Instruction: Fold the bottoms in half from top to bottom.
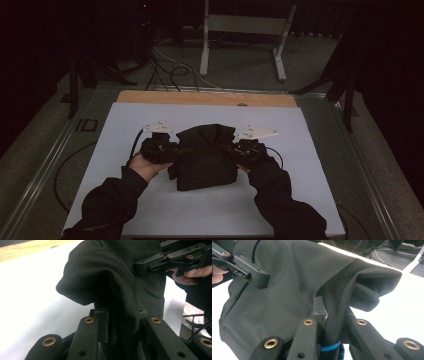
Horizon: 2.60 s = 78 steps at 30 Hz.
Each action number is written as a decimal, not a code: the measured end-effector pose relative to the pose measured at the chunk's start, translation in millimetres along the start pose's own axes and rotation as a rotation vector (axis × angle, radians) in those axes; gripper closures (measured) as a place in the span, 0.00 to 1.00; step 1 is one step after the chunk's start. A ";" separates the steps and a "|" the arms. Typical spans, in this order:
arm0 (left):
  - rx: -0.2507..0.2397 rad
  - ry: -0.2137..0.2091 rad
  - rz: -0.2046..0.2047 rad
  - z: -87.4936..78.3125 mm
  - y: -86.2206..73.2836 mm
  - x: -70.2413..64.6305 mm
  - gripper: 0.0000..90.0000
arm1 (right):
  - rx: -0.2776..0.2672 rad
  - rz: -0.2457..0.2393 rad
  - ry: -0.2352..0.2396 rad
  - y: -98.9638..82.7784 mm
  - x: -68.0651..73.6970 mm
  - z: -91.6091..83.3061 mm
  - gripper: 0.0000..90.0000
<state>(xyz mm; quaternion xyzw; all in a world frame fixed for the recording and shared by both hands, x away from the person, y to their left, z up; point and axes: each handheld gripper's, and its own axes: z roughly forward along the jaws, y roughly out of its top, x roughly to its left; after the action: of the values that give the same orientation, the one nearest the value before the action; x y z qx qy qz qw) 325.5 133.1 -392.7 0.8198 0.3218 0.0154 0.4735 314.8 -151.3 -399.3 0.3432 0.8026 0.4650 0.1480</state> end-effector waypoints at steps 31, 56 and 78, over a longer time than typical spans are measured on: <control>0.033 -0.024 -0.063 50.5 -12.3 39.6 0.82 | 0.075 0.022 -0.062 -19.0 -29.0 36.3 0.90; 0.087 0.029 -0.159 94.6 -14.0 87.4 0.81 | 0.158 0.069 -0.116 -27.2 -63.0 85.0 0.90; 0.140 0.075 -0.196 117.5 -6.1 118.7 0.80 | 0.221 0.082 -0.168 -20.8 -84.5 119.4 0.90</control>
<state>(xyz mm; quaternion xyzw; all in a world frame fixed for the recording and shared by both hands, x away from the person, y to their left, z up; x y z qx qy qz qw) 455.2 109.5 -495.4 0.8143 0.4181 -0.0232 0.4018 433.6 -139.5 -486.3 0.4276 0.8189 0.3492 0.1570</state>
